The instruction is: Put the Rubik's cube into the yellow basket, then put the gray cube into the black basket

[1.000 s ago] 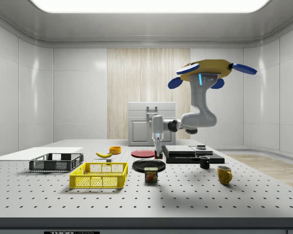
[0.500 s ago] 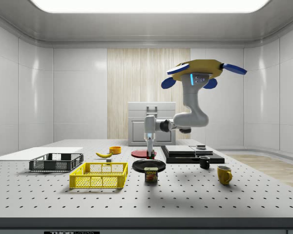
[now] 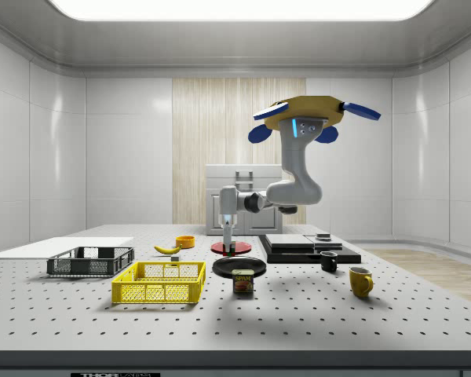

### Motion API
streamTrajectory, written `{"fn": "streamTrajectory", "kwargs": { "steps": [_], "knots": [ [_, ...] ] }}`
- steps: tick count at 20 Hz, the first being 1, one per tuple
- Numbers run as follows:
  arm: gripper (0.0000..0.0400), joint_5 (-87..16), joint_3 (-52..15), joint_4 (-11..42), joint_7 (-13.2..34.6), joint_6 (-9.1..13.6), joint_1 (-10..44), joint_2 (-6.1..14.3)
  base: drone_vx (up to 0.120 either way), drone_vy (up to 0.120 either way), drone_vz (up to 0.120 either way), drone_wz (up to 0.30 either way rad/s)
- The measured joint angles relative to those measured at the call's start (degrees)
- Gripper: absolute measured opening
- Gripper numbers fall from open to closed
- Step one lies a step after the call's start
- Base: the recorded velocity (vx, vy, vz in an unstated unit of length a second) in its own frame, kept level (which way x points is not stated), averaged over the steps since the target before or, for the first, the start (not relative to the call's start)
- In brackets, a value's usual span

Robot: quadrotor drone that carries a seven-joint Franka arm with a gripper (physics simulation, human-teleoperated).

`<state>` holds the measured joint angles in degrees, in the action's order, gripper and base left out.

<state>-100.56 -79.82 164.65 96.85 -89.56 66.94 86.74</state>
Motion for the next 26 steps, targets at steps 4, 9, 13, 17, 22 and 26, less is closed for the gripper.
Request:
{"fn": "streamTrajectory", "kwargs": {
  "steps": [4,9,13,17,22,26],
  "knots": [
    [0.0325,0.1,0.0,0.0,0.0,-0.3,0.1,0.3,0.12,0.0,0.0,0.0],
    [0.0325,0.3,-0.1,0.0,0.1,-0.6,0.1,0.7,0.12,0.0,0.0,0.0],
    [0.0325,0.4,-0.1,0.0,0.1,-0.9,0.2,0.9,0.12,0.0,0.0,0.0],
    [0.0325,0.5,-0.2,0.0,0.2,-1.1,0.2,1.2,0.12,0.0,0.0,0.0],
    [0.0325,0.6,-0.2,-0.1,0.2,-1.4,0.3,1.5,0.12,0.0,0.0,0.0],
    [0.0325,0.7,-0.2,-0.1,0.2,-1.6,0.3,1.7,0.12,0.0,0.0,0.0]
  ]
}}
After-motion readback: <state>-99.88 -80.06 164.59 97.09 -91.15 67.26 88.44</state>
